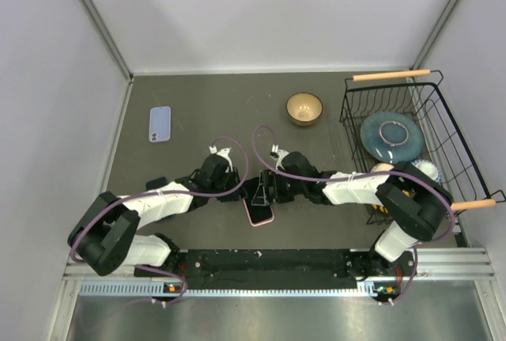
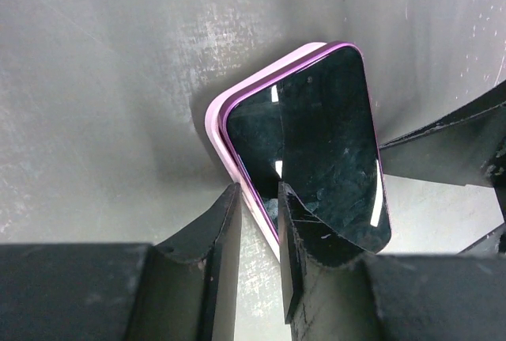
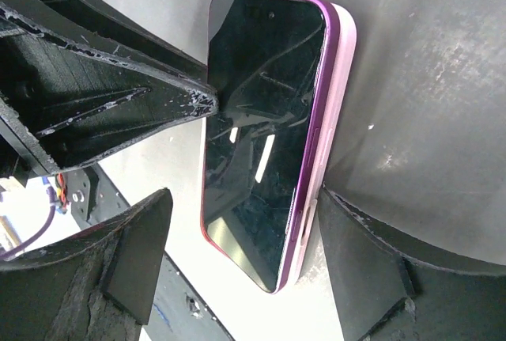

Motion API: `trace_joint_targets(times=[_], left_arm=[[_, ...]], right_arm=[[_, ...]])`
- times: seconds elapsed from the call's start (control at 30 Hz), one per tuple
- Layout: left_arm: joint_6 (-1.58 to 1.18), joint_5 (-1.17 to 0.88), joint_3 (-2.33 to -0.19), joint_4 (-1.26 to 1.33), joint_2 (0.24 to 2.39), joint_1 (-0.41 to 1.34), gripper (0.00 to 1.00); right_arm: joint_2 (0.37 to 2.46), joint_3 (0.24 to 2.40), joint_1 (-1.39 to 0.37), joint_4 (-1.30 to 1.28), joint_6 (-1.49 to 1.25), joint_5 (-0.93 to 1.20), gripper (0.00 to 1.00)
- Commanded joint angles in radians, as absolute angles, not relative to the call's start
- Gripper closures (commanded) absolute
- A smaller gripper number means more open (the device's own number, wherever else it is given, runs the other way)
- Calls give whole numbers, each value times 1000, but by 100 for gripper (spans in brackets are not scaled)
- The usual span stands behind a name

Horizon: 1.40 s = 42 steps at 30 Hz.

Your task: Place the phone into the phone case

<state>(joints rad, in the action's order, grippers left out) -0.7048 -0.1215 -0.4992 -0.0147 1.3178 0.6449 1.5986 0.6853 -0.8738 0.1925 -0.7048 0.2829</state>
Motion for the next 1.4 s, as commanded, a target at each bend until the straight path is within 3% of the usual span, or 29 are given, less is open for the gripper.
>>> trace_joint_targets(times=[0.0, 0.57, 0.8, 0.93, 1.1, 1.2, 1.23, 1.33, 1.37], left_arm=[[-678, -184, -482, -21, 1344, 649, 76], [-761, -264, -330, 68, 1215, 650, 91], [-752, -264, -328, 57, 1197, 652, 90], [-752, -250, -330, 55, 1201, 650, 90], [-750, -249, -339, 51, 1207, 650, 90], [-750, -248, -344, 45, 1206, 652, 90], [-752, -249, -347, 41, 1206, 650, 89], [-749, -245, -357, 23, 1204, 650, 87], [-747, -244, -362, 17, 1206, 650, 87]], right_arm=[[1621, 664, -868, 323, -767, 392, 25], [1634, 589, -853, 724, -963, 517, 27], [1663, 575, -851, 848, -980, 574, 35], [1658, 578, -848, 772, -953, 542, 39], [1660, 592, -845, 707, -924, 519, 53], [1660, 600, -845, 652, -896, 500, 73], [1660, 600, -845, 644, -893, 496, 85], [1661, 610, -845, 597, -881, 488, 100], [1660, 624, -845, 575, -868, 485, 100]])
